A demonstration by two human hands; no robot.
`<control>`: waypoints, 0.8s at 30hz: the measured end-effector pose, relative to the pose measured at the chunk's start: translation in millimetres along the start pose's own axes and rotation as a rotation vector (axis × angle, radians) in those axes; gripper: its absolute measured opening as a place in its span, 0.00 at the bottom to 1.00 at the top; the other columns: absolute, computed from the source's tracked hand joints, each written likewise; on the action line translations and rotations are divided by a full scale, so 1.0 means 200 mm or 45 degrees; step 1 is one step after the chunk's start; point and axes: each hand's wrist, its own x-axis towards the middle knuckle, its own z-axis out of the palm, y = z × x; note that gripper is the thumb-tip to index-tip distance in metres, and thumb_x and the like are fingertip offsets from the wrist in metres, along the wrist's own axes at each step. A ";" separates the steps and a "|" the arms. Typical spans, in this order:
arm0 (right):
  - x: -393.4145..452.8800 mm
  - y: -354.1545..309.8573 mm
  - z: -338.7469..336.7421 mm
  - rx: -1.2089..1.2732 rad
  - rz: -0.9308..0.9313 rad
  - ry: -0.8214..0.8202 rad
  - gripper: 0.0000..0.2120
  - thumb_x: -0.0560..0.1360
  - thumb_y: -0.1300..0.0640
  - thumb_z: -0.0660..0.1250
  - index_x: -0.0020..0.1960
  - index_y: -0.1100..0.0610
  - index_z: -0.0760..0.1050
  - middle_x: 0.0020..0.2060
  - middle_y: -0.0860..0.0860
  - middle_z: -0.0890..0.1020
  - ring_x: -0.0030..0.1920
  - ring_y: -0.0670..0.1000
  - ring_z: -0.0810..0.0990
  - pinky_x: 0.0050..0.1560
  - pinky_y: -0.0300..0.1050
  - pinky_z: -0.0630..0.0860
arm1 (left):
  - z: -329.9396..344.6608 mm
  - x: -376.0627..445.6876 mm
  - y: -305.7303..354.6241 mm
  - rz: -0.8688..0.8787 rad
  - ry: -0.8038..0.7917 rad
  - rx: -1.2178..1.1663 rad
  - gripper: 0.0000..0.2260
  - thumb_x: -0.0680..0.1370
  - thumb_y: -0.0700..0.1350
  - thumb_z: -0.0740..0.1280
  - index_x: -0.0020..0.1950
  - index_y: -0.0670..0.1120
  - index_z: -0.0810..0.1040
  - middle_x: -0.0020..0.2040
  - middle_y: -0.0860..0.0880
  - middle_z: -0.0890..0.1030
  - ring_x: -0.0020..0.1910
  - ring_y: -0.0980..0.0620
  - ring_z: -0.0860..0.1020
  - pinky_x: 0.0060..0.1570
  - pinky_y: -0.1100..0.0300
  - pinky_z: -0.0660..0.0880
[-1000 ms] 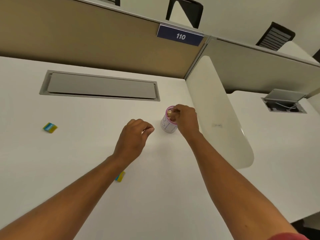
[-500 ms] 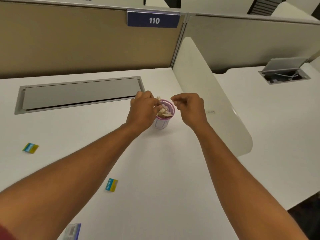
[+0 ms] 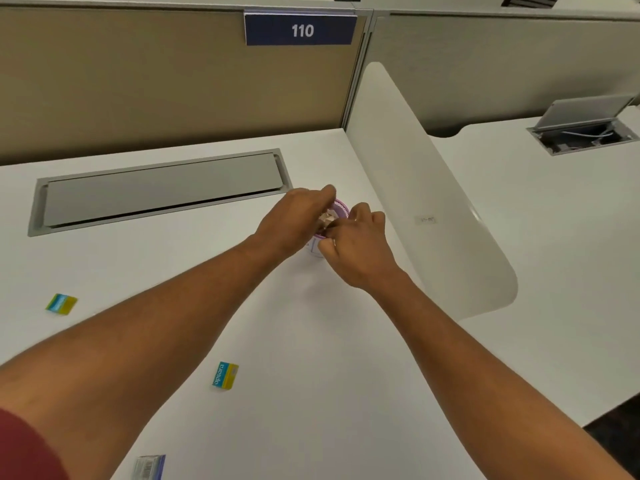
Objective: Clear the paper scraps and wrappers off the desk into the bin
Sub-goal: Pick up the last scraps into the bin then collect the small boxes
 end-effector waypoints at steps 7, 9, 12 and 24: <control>0.05 0.00 -0.03 -0.034 0.012 -0.109 0.19 0.77 0.49 0.51 0.45 0.51 0.80 0.45 0.49 0.81 0.56 0.55 0.69 0.55 0.54 0.68 | -0.04 0.03 0.00 -0.020 -0.199 0.054 0.06 0.78 0.38 0.67 0.48 0.45 0.70 0.42 0.44 0.80 0.43 0.43 0.73 0.37 0.60 0.68; 0.06 0.01 -0.05 0.107 0.069 -0.131 0.17 0.77 0.52 0.54 0.47 0.50 0.83 0.46 0.53 0.82 0.55 0.57 0.73 0.54 0.53 0.73 | -0.07 -0.01 -0.03 -0.034 -0.127 -0.037 0.03 0.78 0.37 0.67 0.49 0.45 0.76 0.42 0.46 0.81 0.43 0.44 0.75 0.36 0.63 0.64; 0.03 0.02 -0.06 0.344 0.121 0.030 0.16 0.76 0.59 0.60 0.55 0.53 0.85 0.54 0.56 0.83 0.55 0.57 0.78 0.57 0.50 0.76 | -0.12 -0.12 -0.06 -0.047 0.028 -0.195 0.03 0.80 0.39 0.69 0.51 0.45 0.81 0.45 0.46 0.84 0.44 0.45 0.79 0.47 0.52 0.78; -0.59 -0.55 0.40 0.640 -0.261 -0.270 0.23 0.76 0.47 0.72 0.68 0.55 0.76 0.60 0.52 0.78 0.58 0.53 0.77 0.64 0.48 0.73 | 0.11 -1.04 -0.55 -0.190 -0.260 0.204 0.24 0.86 0.59 0.54 0.81 0.54 0.64 0.85 0.52 0.57 0.85 0.48 0.50 0.82 0.41 0.49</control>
